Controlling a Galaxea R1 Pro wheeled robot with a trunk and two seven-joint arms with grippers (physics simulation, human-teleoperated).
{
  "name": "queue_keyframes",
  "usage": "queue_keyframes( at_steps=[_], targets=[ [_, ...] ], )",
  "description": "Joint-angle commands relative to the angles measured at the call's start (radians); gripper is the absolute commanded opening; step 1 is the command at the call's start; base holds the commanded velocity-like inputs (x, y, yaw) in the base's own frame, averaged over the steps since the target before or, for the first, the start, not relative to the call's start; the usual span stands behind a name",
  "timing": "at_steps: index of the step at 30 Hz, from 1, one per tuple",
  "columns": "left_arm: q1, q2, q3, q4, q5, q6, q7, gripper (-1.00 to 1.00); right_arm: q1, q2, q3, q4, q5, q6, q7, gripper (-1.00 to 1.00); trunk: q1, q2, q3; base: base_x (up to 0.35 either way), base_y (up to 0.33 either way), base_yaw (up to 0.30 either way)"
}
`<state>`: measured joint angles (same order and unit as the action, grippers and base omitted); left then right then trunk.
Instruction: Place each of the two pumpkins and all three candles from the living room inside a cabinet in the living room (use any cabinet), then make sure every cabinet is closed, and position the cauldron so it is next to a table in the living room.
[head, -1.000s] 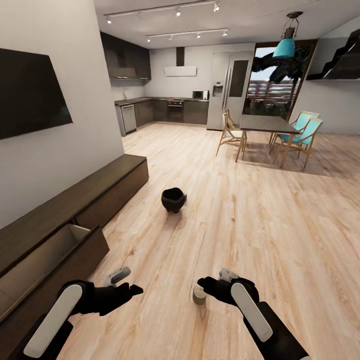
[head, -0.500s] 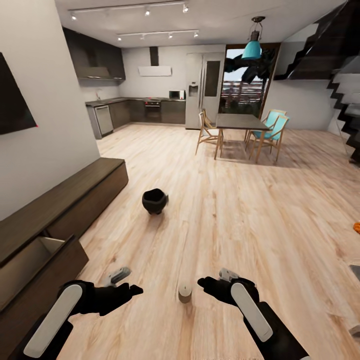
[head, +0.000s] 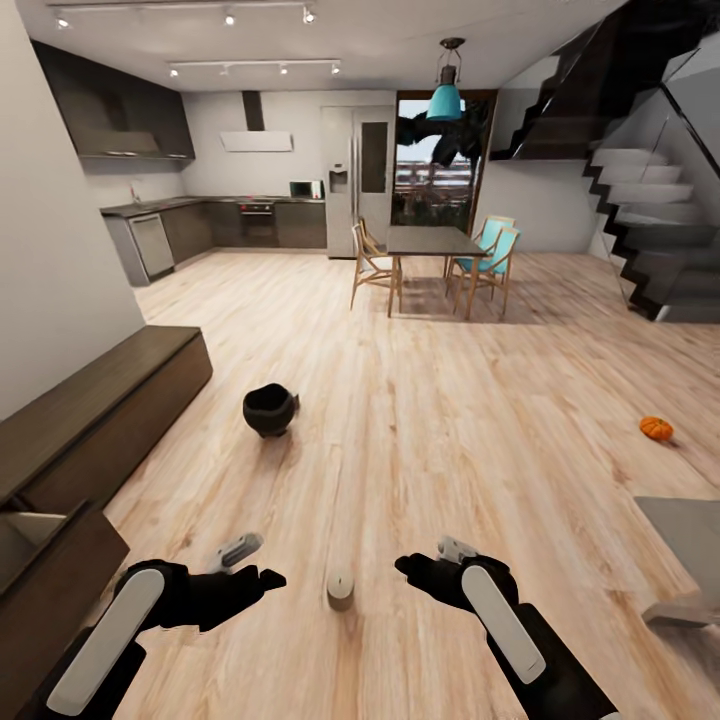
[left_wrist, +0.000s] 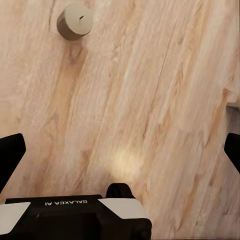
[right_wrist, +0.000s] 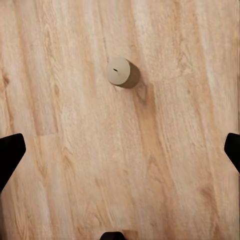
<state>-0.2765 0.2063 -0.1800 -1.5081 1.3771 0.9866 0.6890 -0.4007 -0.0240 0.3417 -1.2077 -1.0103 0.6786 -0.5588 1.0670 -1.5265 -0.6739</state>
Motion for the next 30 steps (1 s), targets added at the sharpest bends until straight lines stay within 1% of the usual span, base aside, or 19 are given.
queue_keyframes(
  at_steps=[1,15,24,27,30],
  targets=[
    [0.000,0.001,-0.001,-0.001,0.010,0.000,0.010,1.00,-0.001,-0.001,0.002,-0.001,-0.010,-0.001,-0.010,1.00,0.000,-0.001,-0.001,0.098,0.000,-0.281],
    [-0.001,0.001,-0.001,-0.001,0.010,0.000,0.010,1.00,-0.001,-0.001,0.002,-0.002,-0.010,-0.001,-0.010,1.00,0.000,-0.001,-0.001,0.126,0.015,-0.274],
    [-0.001,0.001,-0.001,-0.001,0.010,0.000,0.010,1.00,-0.001,-0.001,0.003,-0.010,-0.010,-0.001,-0.010,1.00,0.000,-0.001,-0.001,0.164,0.073,-0.044],
    [0.000,0.001,0.000,-0.001,0.010,0.000,0.010,1.00,-0.001,-0.002,0.002,-0.011,-0.010,-0.001,-0.010,1.00,0.000,-0.001,-0.001,0.165,0.022,-0.167],
    [0.000,0.001,0.000,-0.001,0.010,0.000,0.010,1.00,-0.001,-0.002,0.002,-0.011,-0.009,-0.001,0.019,1.00,0.000,-0.001,-0.001,0.164,0.004,-0.244]
  ],
)
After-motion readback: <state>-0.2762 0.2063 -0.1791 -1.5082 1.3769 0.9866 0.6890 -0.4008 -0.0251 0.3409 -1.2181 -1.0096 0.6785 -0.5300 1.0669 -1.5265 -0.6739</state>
